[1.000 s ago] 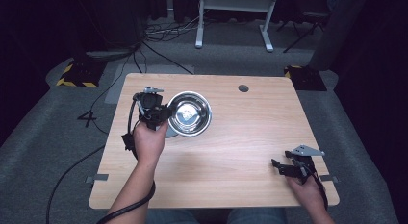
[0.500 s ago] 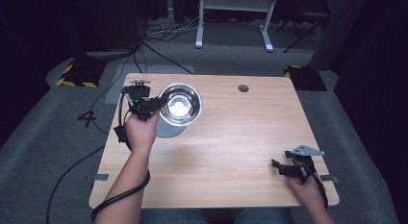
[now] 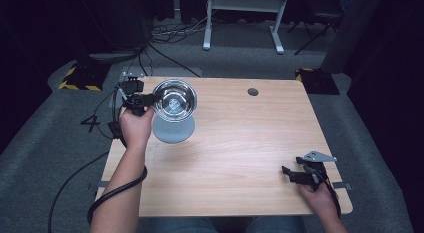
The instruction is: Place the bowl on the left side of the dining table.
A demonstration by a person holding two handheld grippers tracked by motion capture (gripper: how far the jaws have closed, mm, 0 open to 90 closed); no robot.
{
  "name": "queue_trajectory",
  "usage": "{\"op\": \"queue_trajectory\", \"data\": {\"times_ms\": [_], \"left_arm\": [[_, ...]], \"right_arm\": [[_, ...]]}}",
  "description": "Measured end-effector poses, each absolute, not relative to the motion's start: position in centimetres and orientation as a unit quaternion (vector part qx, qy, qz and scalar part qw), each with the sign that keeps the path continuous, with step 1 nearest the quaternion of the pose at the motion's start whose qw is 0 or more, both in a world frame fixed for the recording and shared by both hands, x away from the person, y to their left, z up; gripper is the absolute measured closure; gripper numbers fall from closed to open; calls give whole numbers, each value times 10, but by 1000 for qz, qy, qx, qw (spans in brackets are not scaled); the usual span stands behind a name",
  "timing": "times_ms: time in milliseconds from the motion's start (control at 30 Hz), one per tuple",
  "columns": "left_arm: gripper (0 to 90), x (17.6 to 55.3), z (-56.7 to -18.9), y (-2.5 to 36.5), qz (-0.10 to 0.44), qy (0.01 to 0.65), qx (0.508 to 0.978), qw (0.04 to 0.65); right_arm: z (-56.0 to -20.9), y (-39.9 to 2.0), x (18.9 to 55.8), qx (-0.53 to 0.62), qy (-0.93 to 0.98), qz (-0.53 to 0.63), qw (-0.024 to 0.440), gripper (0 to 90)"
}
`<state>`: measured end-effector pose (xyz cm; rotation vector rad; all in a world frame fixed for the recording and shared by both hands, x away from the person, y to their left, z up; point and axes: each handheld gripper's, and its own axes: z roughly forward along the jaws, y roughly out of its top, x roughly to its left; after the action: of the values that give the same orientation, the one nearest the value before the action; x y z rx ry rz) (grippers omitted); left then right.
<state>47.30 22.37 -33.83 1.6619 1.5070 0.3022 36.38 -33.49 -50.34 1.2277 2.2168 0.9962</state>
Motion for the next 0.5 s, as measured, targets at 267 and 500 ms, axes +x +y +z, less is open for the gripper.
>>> {"op": "queue_trajectory", "data": {"times_ms": [267,500], "left_arm": [[827,491,-352,244,95,640,630,430],[827,502,-365,251,87,655,621,422]], "right_arm": [[-503,-335,364,441,797,358,208,249],[-503,-335,364,441,797,358,208,249]]}}
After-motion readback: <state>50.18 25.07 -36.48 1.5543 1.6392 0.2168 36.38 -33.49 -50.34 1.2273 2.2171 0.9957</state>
